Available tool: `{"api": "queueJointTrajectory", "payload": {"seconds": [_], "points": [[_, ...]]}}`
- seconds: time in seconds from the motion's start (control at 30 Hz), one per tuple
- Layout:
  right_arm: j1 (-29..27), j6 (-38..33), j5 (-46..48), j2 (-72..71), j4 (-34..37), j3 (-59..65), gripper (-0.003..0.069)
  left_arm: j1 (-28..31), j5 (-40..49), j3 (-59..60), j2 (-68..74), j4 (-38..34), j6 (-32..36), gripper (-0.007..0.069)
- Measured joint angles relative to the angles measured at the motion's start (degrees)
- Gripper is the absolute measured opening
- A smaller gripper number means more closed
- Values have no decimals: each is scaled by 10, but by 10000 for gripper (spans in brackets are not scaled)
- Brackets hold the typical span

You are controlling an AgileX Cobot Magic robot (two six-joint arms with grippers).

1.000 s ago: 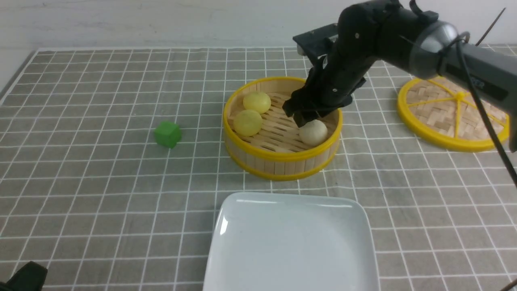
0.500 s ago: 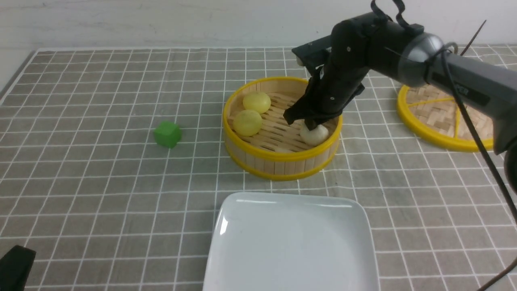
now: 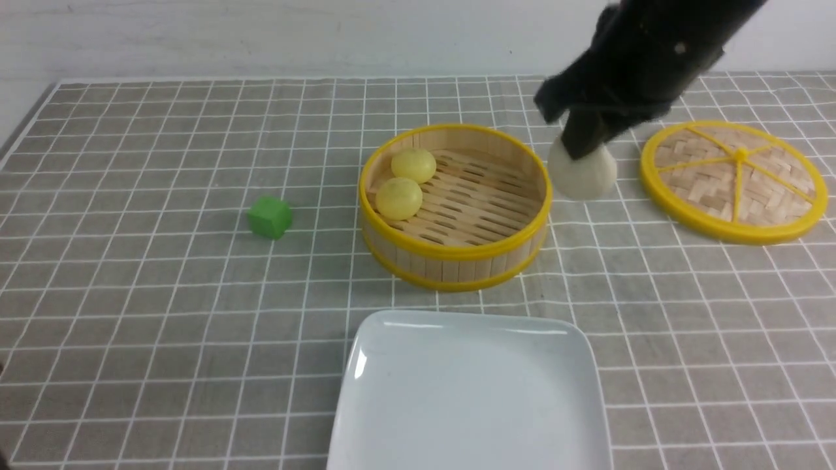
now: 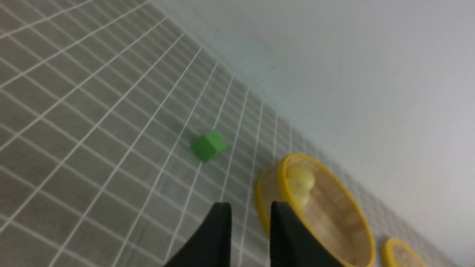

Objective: Put the steamed buns into the plate on the grey tablecloth.
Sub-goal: 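Move the steamed bun from the bamboo steamer onto the white plate with the right gripper, then reach into the bamboo steamer and grasp a bun with the left gripper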

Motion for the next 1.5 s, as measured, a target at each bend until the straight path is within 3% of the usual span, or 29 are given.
{"api": "queueJointTrajectory", "payload": {"seconds": [0.2, 0.23, 0.33, 0.47, 0.5, 0.53, 0.63, 0.7, 0.77, 0.83, 0.97, 1.03, 1.1, 1.17, 1.33, 1.5], "points": [[53, 38, -59, -13, 30, 186, 36, 0, 86, -59, 118, -38, 90, 188], [62, 52, -117, -5, 31, 237, 54, 0, 114, -80, 166, -56, 134, 189], [65, 58, -163, 8, 36, 274, 90, 0, 143, -105, 220, -74, 181, 194], [65, 59, -198, 28, 46, 296, 256, 0, 168, -170, 341, -113, 245, 225], [65, 59, -203, 28, 46, 296, 339, 0, 173, -190, 375, -123, 258, 241], [65, 57, -204, 28, 46, 296, 377, 0, 175, -204, 397, -129, 269, 251], [62, 42, -186, 16, 42, 287, 472, 0, 188, -255, 481, -156, 306, 292], [55, 25, -152, -7, 40, 274, 487, 0, 192, -286, 527, -183, 335, 313], [47, 10, -123, -34, 39, 265, 462, 0, 196, -314, 563, -215, 363, 329], [34, -4, -91, -77, 33, 263, 388, 0, 212, -354, 607, -253, 392, 342], [7, -3, -62, -176, 17, 292, 115, -44, 287, -458, 713, -275, 411, 350], [2, 6, -64, -223, 15, 324, 13, -86, 303, -514, 765, -262, 407, 350], [1, 14, -66, -249, 14, 347, -9, -107, 305, -545, 791, -247, 401, 351], [1, 28, -76, -298, 15, 397, -13, -153, 305, -628, 855, -191, 370, 360], [1, 30, -103, -350, 15, 456, -13, -207, 320, -771, 960, -89, 308, 414], [1, 37, -119, -354, 15, 473, -10, -229, 335, -873, 1048, -40, 297, 478]]}}
